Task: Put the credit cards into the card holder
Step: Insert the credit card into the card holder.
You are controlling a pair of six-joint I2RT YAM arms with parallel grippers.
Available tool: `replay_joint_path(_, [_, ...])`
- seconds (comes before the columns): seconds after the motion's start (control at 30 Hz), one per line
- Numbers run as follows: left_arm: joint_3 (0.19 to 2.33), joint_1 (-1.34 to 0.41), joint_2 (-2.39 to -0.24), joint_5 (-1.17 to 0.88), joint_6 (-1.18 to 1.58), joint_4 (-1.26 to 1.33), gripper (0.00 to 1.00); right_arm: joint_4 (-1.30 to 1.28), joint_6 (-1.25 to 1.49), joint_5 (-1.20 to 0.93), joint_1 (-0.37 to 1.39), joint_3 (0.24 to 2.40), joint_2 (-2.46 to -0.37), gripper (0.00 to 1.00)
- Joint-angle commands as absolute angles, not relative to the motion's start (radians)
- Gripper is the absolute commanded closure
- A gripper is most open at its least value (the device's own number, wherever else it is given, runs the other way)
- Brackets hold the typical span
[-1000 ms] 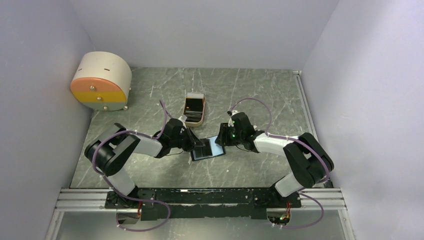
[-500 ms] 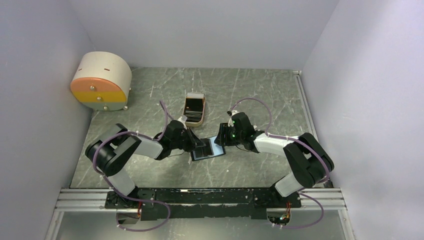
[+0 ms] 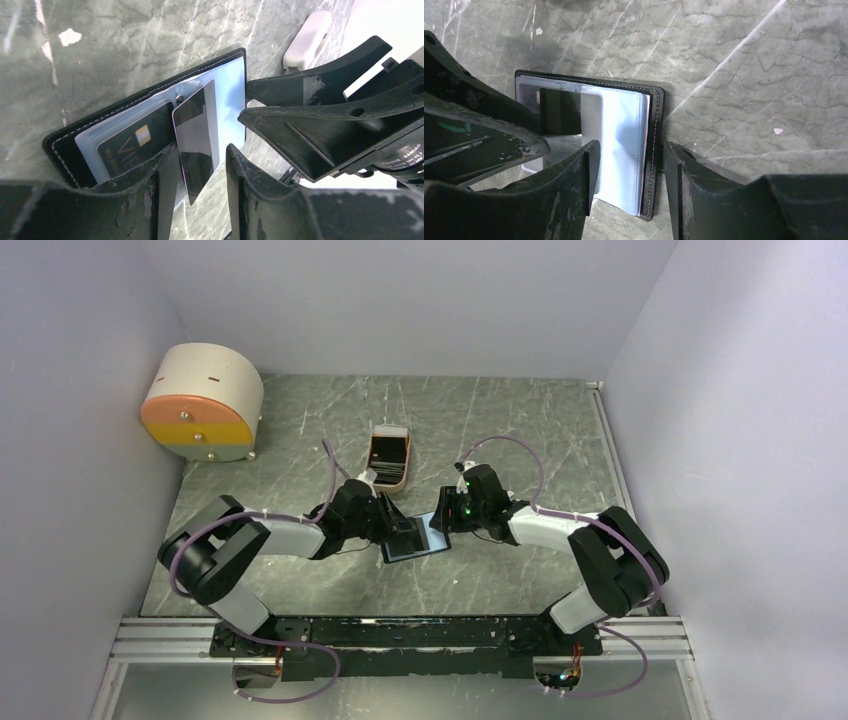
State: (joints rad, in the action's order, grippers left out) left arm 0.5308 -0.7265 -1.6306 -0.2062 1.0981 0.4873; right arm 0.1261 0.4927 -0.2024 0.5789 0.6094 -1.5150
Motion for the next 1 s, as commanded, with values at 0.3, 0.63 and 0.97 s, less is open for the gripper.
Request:
replay_joint_path(0.3, [0.548, -0.734, -1.562, -0.137, 1.084, 0.358, 0.56, 0.074, 0.5, -0.207, 0.574, 0.601, -1.499, 0.47])
replay_joint_path(0.63, [0.623, -0.739, -1.634, -0.173, 1.057, 0.356, 0.58, 0.06, 0.496, -0.193, 0.572, 0.596, -1.468, 0.46])
replay_joint_path(0.97, [0.642, -0.762, -1.697, -0.216, 1.082, 0.41, 0.6, 0.079, 0.504, -0.196, 0.568, 0.575, -1.463, 0.46])
